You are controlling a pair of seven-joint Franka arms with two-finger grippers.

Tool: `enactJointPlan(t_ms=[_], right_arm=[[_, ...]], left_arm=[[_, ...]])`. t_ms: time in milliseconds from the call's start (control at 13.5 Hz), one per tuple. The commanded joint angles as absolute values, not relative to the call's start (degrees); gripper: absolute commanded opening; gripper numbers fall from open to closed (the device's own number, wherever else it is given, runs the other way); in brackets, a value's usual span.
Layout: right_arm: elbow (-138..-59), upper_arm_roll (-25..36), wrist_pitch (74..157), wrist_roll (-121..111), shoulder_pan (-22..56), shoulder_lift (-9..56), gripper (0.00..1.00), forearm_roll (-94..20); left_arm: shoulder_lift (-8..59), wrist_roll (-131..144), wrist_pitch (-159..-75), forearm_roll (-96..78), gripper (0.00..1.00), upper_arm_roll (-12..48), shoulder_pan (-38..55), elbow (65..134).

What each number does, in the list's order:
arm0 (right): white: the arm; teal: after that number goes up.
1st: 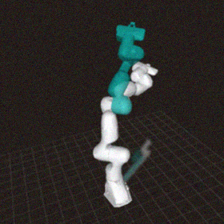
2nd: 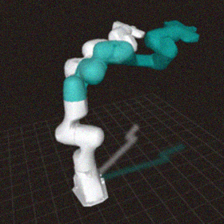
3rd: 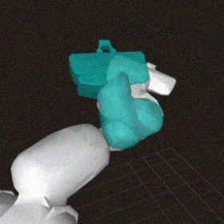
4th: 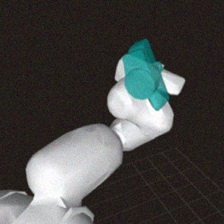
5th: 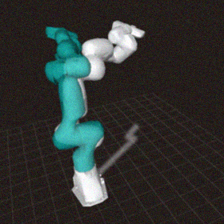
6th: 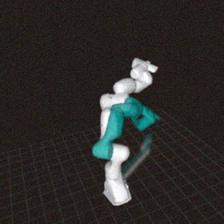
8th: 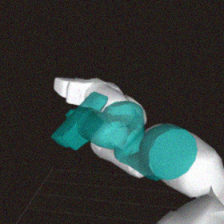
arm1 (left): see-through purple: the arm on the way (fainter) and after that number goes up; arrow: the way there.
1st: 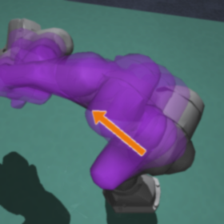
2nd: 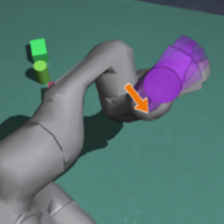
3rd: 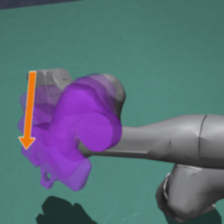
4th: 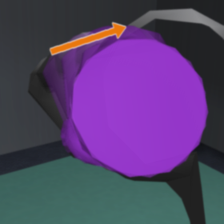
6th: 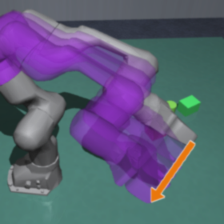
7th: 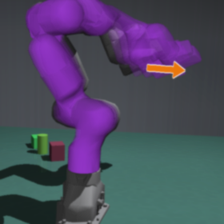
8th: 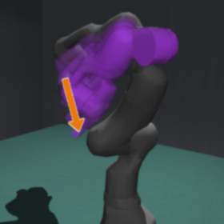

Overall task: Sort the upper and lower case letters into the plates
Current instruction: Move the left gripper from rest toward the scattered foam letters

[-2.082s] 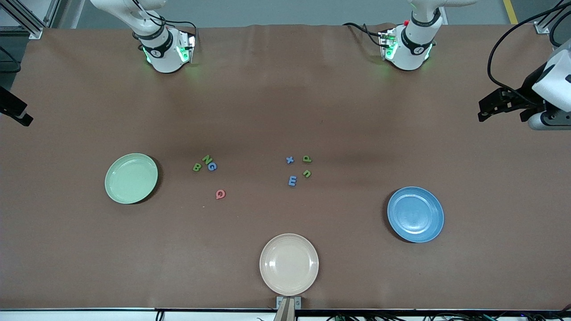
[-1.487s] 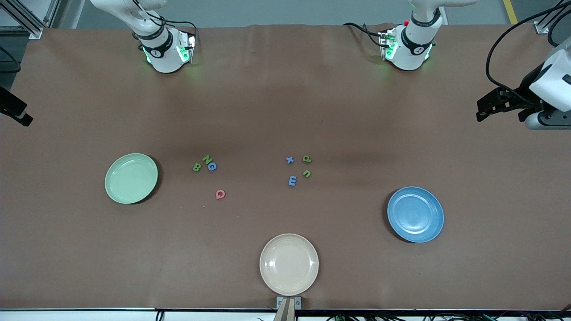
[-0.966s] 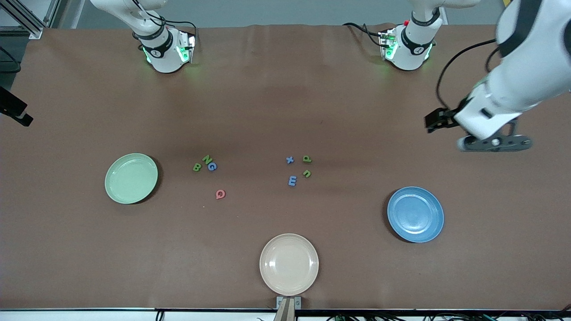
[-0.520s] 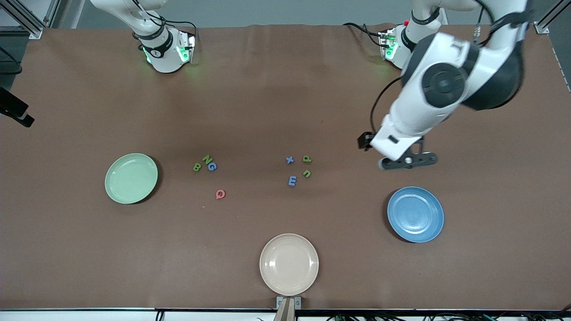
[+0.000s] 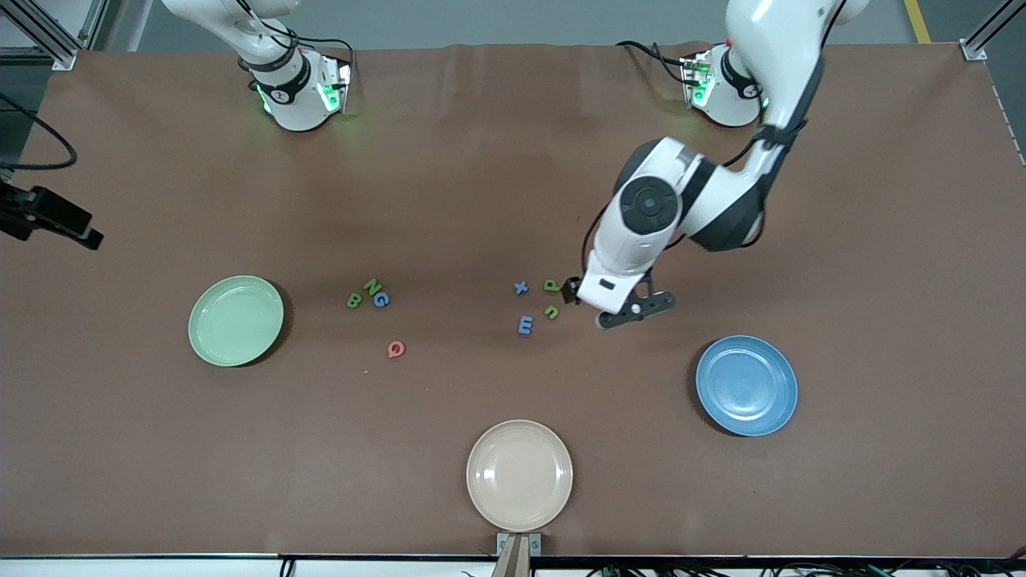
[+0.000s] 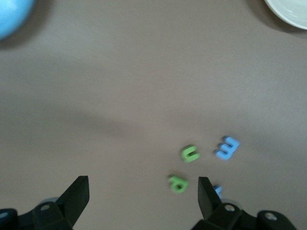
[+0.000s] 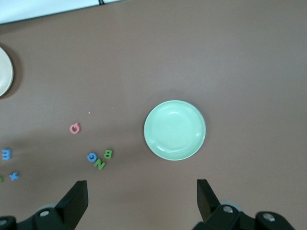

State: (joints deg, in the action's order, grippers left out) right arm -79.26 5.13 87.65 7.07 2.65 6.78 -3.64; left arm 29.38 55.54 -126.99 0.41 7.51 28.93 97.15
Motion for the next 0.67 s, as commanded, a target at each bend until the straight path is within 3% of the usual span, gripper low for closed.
enactJointPlan(t_ms=[0, 297, 595], right_arm=[[-78.93, 4.83, 87.45, 7.73, 3.42, 10.09, 1.0, -6.41], [-79.8, 4.83, 91.2, 7.65, 9.03, 14.58, 1.0, -6.59], [-96.9, 4.92, 111.13, 29.55, 20.97, 15.64, 1.0, -6.06]], left_arm=[[35.66, 62.46, -129.29, 0.7, 0.99, 6.77, 31.54, 92.3], [42.35, 70.22, -130.51, 0.79, 0.89, 6.42, 33.22, 87.2], [44.03, 71.1, -132.89, 1.49, 0.78, 6.42, 33.31, 87.19]])
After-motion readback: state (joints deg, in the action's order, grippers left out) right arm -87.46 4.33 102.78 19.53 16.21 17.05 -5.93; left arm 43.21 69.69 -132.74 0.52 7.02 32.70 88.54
